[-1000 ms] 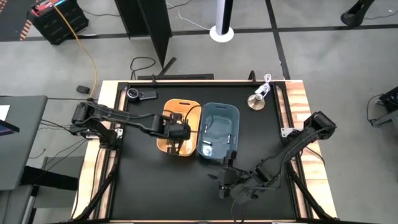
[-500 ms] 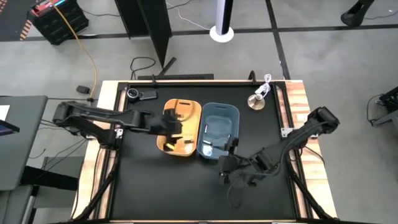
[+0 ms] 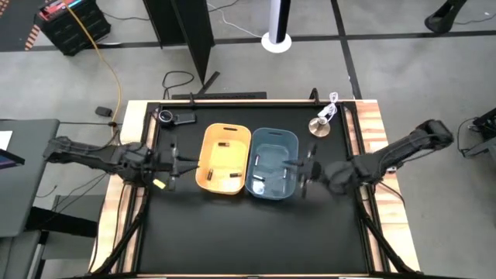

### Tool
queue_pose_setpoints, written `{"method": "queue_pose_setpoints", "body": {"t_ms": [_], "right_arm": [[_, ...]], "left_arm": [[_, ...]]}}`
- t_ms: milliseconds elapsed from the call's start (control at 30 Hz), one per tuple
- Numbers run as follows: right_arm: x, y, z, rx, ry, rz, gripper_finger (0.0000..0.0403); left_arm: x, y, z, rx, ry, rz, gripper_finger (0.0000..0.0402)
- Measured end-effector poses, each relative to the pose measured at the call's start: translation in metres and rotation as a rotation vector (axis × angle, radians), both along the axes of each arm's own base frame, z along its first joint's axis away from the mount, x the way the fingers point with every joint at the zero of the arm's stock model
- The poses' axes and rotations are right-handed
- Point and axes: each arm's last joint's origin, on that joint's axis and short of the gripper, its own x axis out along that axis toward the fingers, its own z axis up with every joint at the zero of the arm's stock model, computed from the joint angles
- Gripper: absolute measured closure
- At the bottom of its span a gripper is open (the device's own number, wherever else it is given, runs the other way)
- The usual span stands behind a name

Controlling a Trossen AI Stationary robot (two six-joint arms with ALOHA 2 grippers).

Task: Sort batteries
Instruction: Return to Home Position

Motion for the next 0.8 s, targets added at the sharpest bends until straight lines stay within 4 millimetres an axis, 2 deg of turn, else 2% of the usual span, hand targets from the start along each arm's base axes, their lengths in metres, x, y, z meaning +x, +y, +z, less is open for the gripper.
{"method": "queue_pose_setpoints", "body": {"t_ms": [67, 100, 167, 267, 433, 567, 800], "right_arm": [[-0.013, -0.016, -0.009, 0.01, -0.05, 0.036, 0.0369], [-0.018, -0.023, -0.014, 0.017, -0.077, 0.064, 0.0385], [-0.029, -0.038, -0.022, 0.037, -0.139, 0.12, 0.0389], [-0.044, -0.056, -0.038, 0.047, -0.199, 0.176, 0.0392], [-0.064, -0.074, -0.06, 0.047, -0.248, 0.234, 0.0399], [-0.076, -0.082, -0.072, 0.071, -0.272, 0.261, 0.04], [-0.094, -0.086, -0.093, 0.109, -0.3, 0.243, 0.0401]], "left_arm": [[-0.009, 0.0, -0.01, 0.021, -0.015, -0.009, 0.0351], [-0.013, 0.0, -0.014, 0.027, -0.033, -0.013, 0.0374], [-0.019, 0.001, -0.022, 0.027, -0.061, -0.015, 0.0392], [-0.025, 0.002, -0.034, 0.023, -0.085, -0.012, 0.0399], [-0.03, 0.003, -0.054, 0.022, -0.123, -0.012, 0.0401], [-0.032, 0.003, -0.069, 0.026, -0.117, -0.01, 0.0401], [-0.037, 0.005, -0.083, 0.021, -0.147, 0.014, 0.0401]]}}
